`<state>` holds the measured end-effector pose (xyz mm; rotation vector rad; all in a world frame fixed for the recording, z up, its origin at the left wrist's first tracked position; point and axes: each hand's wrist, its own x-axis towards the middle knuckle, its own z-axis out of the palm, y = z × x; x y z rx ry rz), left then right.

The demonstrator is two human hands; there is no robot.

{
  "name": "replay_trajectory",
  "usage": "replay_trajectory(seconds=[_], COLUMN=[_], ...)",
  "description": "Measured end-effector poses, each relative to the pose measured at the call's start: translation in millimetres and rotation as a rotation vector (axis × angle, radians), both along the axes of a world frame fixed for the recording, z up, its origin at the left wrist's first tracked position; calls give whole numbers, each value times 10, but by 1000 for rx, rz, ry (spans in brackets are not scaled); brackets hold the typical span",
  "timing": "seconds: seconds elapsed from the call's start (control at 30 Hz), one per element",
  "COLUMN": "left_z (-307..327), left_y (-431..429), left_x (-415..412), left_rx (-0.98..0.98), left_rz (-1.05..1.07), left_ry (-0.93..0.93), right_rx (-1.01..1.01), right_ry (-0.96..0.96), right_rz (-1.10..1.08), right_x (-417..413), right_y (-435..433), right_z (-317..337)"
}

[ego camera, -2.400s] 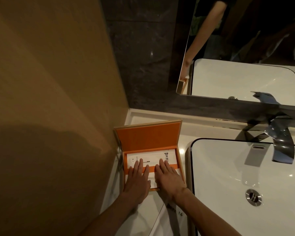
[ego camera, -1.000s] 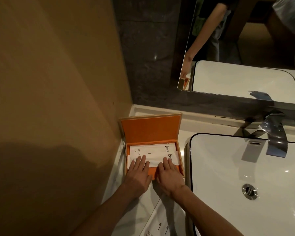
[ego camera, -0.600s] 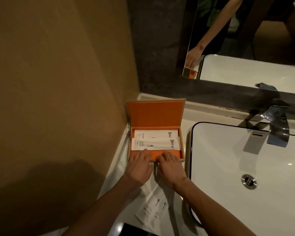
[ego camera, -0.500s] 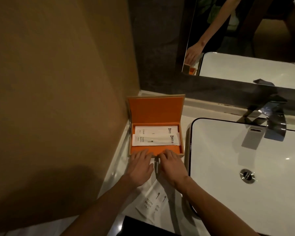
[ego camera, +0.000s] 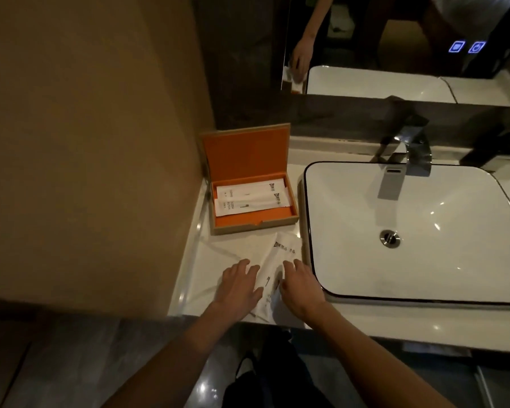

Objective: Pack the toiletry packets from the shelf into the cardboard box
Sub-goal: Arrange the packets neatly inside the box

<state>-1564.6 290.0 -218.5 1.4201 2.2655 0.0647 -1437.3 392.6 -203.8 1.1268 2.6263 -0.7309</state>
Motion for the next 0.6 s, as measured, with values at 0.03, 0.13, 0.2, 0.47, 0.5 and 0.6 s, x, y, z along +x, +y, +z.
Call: replay_trajectory(seconds=[0.03,0.13,0.2,0.47,0.5,0.6], left_z=[-21,-85,-91,-185,-212,-284], left_y=[-52,-162,-192,-168,-170,-211], left_x=[46,166,220,312,322,324], left_rx=[-20,-81,-112,-216,-238,-266], left_rz=[-12,23,60,-56,-78,-73], left_ry=[-2,-14,-19,71,76,64], right_rx=[-22,-95,-133,-43,-50,-31], right_ry=[-27,-85,-119,-277,-291,-327], right_rz=[-8,3,24,333,362,431], right_x=[39,136,186,250,242,232], right_y=[-92,-305,-368,-325,-331,-348], right_z=[-8,-44,-66,-181,-192,-240])
